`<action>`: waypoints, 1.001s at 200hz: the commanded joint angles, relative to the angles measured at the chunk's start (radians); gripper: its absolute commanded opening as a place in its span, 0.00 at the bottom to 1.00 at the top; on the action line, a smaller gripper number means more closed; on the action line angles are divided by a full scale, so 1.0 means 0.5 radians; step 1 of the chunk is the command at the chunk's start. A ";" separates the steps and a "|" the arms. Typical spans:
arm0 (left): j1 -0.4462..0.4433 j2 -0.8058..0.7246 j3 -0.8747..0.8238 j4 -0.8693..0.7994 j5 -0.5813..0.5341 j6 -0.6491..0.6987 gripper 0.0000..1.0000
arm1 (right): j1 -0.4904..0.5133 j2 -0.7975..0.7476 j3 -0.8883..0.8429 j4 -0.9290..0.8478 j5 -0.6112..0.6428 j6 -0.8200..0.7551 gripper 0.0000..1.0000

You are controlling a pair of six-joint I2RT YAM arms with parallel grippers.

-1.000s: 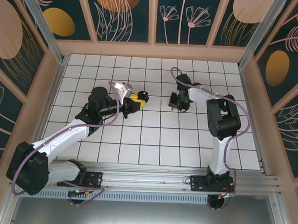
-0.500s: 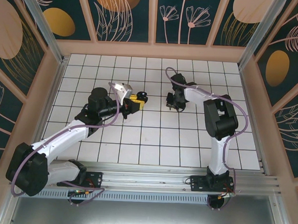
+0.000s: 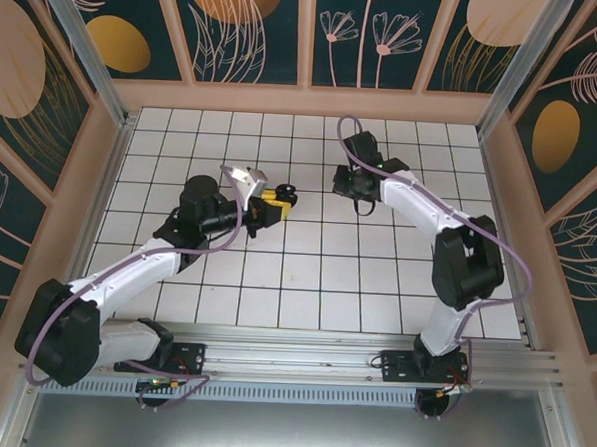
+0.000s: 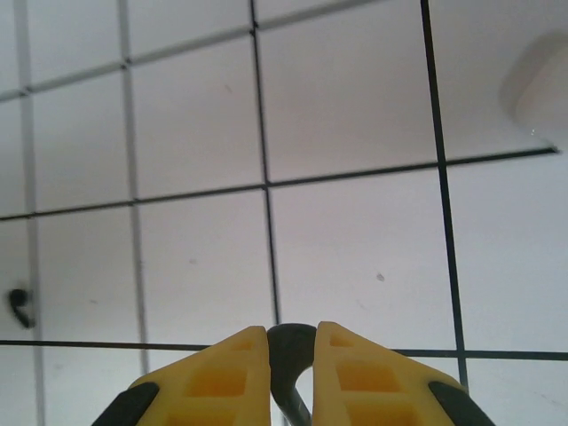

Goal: Insert the wireless bluetooth earbuds into the charging case

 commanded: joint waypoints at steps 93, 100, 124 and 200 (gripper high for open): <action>-0.224 0.326 0.165 0.592 -0.432 0.004 0.00 | 0.371 -0.898 -0.340 0.542 0.377 0.141 0.12; -0.233 0.348 0.179 0.612 -0.461 0.000 0.00 | 0.388 -0.920 -0.354 0.558 0.376 0.149 0.12; -0.254 0.405 0.234 0.639 -0.510 0.003 0.00 | 0.436 -0.958 -0.374 0.567 0.368 0.174 0.12; -0.290 0.405 0.153 0.762 -0.590 0.050 0.00 | 0.540 -0.987 -0.451 0.655 0.332 0.208 0.13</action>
